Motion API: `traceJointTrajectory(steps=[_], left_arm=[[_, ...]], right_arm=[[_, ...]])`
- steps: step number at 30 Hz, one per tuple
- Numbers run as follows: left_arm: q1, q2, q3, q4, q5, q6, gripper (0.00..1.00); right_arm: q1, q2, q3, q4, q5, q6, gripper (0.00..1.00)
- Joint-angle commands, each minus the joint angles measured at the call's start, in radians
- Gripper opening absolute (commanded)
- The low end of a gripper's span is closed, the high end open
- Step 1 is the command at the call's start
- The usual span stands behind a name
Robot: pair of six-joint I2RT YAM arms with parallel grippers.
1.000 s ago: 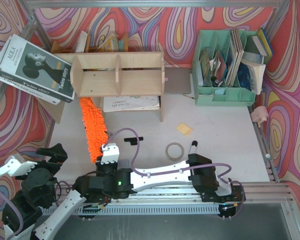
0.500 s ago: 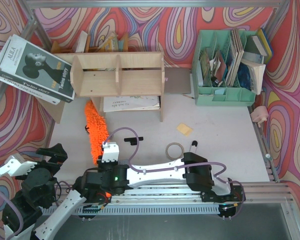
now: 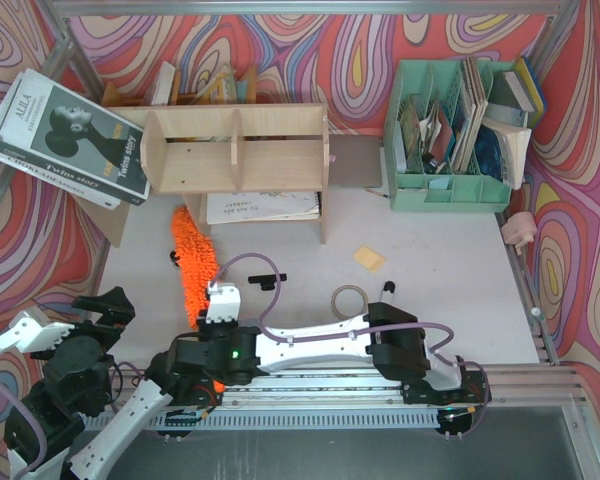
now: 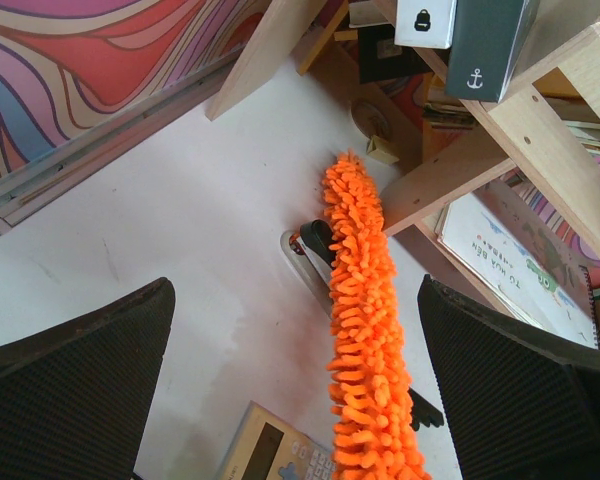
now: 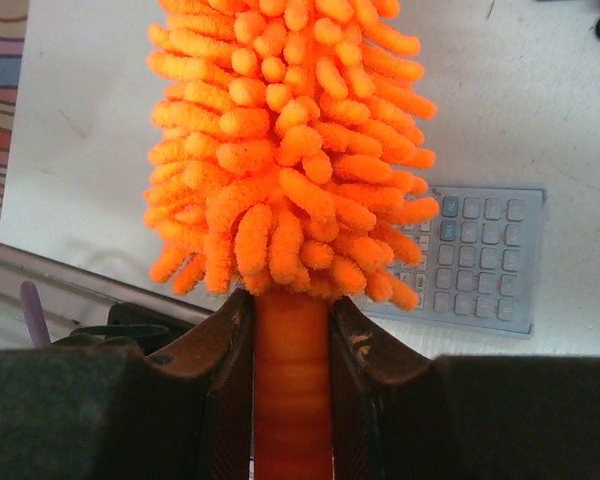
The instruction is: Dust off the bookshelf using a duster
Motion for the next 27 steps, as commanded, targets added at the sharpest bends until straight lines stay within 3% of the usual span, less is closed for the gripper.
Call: traceJointTrajectory(steps=[1,12,22,27], left_arm=[[-0.004,0.010,-0.005,-0.014,-0.025,-0.006,0.98],[-0.004,-0.004,-0.005,-0.020,-0.029,-0.014,0.98],[-0.003,-0.005,-0.004,-0.020,-0.028,-0.013,0.98],[-0.004,-0.009,-0.006,-0.020,-0.030,-0.014,0.98]], right_arm=[[0.026,-0.119,-0.061,0.105,0.214,-0.084,0.00],[0.080,-0.214,-0.157,0.390,0.373,-0.300,0.00],[0.081,-0.158,-0.181,0.741,0.180,-0.647,0.00],[0.080,-0.095,-0.111,0.771,0.095,-0.732,0.00]])
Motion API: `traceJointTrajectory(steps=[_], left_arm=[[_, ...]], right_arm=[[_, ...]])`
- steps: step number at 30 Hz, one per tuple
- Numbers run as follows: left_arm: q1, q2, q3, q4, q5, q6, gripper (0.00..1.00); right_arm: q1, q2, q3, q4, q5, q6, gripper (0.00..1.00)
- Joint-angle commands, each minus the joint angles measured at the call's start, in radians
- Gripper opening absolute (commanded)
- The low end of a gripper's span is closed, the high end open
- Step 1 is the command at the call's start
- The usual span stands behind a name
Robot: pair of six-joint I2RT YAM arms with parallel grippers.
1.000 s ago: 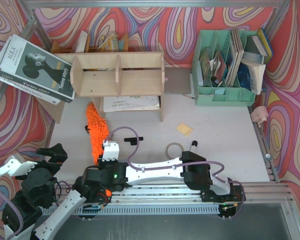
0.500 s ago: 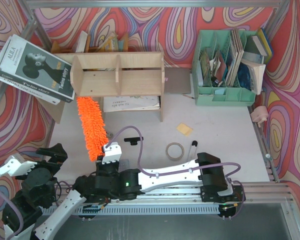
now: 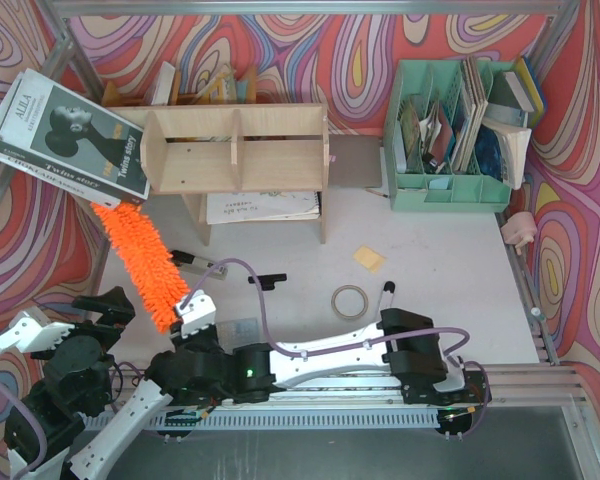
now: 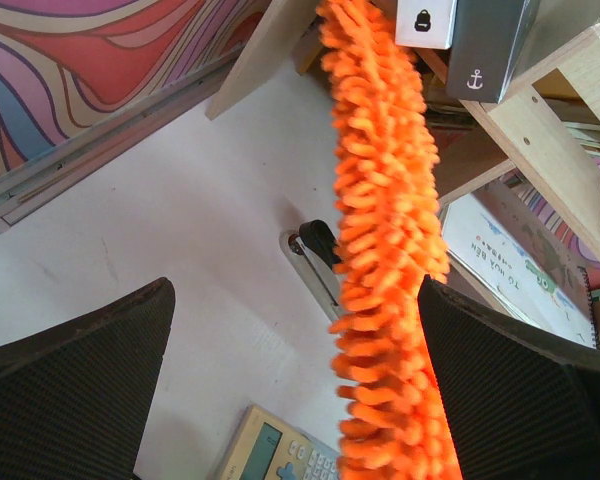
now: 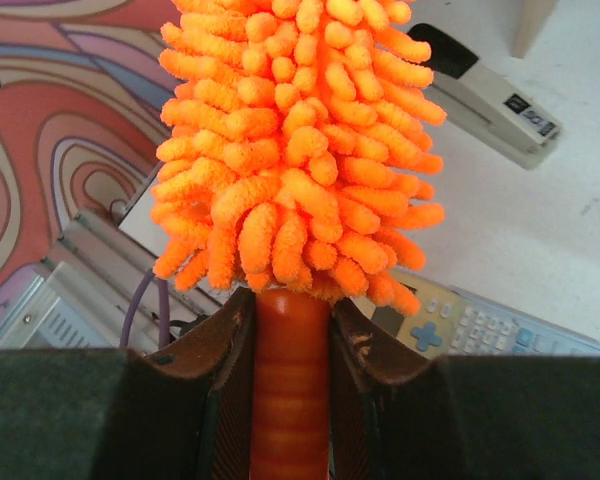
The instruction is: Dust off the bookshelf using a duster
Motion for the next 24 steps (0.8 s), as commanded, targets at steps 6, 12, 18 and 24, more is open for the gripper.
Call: traceJointTrajectory(steps=[6,12,18,24], left_arm=[[-0.004,-0.011,-0.005,-0.019,-0.028,-0.008,0.98],[-0.004,-0.008,-0.007,-0.016,-0.026,-0.005,0.98],[-0.004,-0.006,-0.007,-0.016,-0.025,-0.005,0.98],[-0.004,-0.005,-0.006,-0.017,-0.027,-0.006,0.98]], right_arm=[[-0.011,0.016,0.065,0.071,0.055,-0.032,0.00],[-0.036,-0.040,0.008,-0.044,0.170,0.132,0.00],[-0.046,-0.001,0.035,0.029,0.053,0.054,0.00],[-0.046,0.066,0.101,0.154,-0.086,-0.084,0.00]])
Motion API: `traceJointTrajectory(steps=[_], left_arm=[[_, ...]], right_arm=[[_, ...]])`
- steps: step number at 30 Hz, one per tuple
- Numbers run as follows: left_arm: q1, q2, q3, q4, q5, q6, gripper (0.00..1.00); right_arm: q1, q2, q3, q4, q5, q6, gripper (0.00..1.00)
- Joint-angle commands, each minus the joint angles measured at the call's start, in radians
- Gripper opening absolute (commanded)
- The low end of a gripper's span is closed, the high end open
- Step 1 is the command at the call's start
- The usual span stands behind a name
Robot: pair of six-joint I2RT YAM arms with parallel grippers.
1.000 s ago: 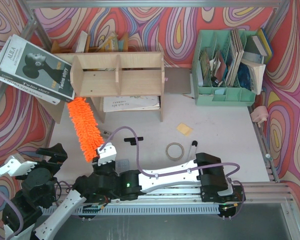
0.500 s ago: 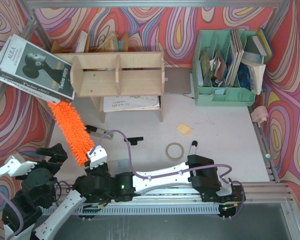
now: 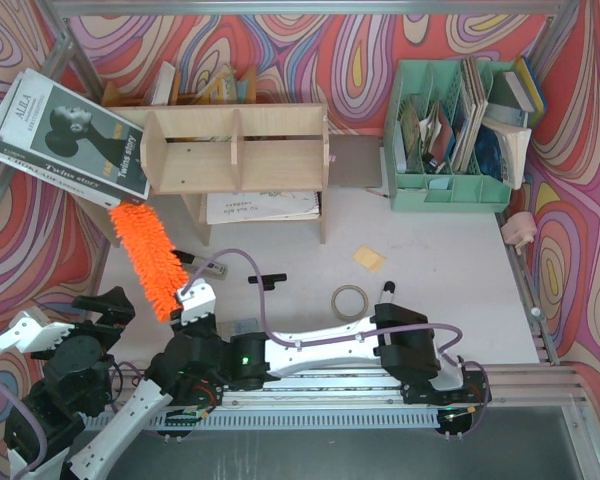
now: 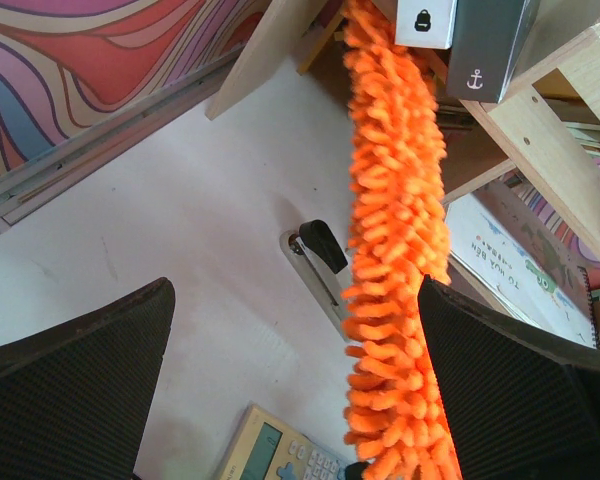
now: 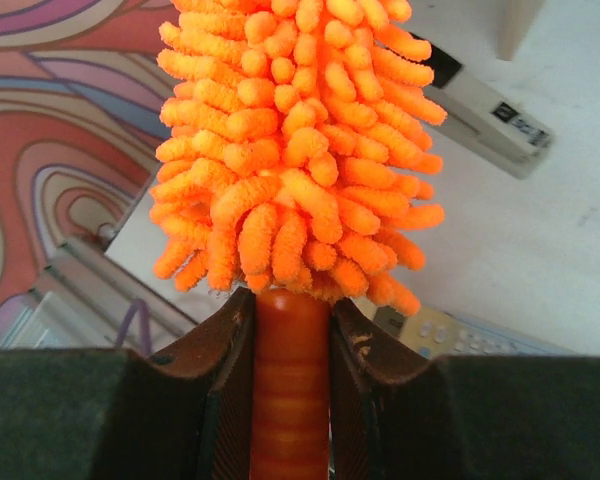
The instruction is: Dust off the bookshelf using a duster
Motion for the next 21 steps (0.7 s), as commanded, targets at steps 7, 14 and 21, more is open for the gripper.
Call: traceJointTrajectory(steps=[7,14,21], left_arm=[[-0.004,-0.001,-0.006,-0.017,-0.027,-0.006,0.98],[-0.003,-0.003,-0.006,-0.018,-0.030,-0.007,0.98],[-0.003,-0.002,-0.004,-0.020,-0.031,-0.007,0.98]], right_arm=[[0.005,0.088,0.140,0.182,-0.142,-0.185,0.00],[-0.012,0.097,0.131,0.003,-0.158,-0.036,0.00],[-0.012,0.084,0.042,-0.082,-0.213,-0.007,0.00]])
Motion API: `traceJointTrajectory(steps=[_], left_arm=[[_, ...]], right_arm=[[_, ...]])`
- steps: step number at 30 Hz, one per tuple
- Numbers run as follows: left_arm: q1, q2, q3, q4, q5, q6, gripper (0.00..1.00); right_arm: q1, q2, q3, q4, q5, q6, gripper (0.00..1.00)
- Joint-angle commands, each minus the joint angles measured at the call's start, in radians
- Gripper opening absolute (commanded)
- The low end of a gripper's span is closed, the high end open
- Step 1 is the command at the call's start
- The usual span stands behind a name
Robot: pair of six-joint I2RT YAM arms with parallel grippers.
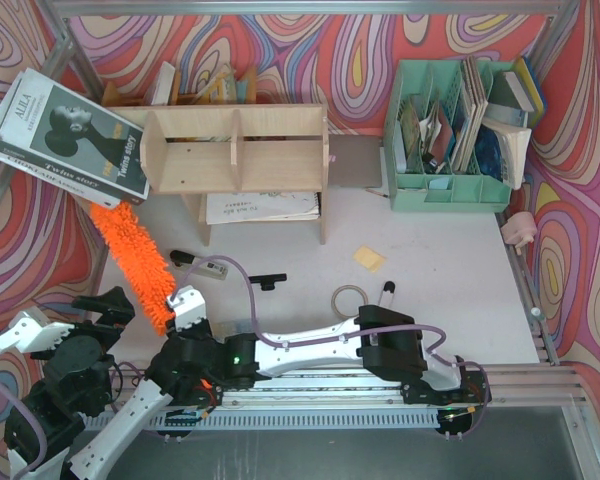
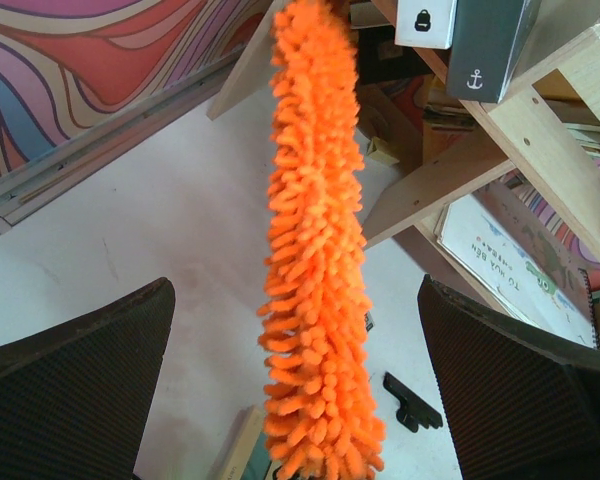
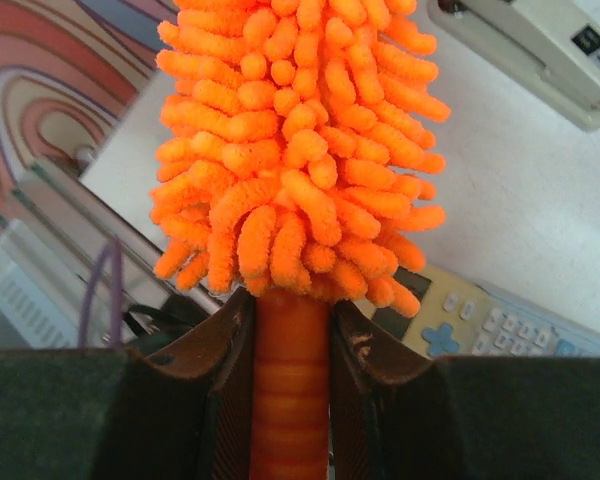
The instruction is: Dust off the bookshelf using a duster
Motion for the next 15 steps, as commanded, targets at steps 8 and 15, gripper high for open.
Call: traceJointTrajectory(steps=[8,15], left_arm=[[-0.003,0.007,-0.004,-0.022,-0.030,-0.008,0.98],[-0.003,0.019,-0.002,-0.024,-0.032,-0.008,0.98]], right_arm=[[-0.003,-0.005,-0.051,-0.098,-0.058,0.012,0.00],[-0.004,-0.062,-0.041,0.005,-0.003,-0.099,0.00]])
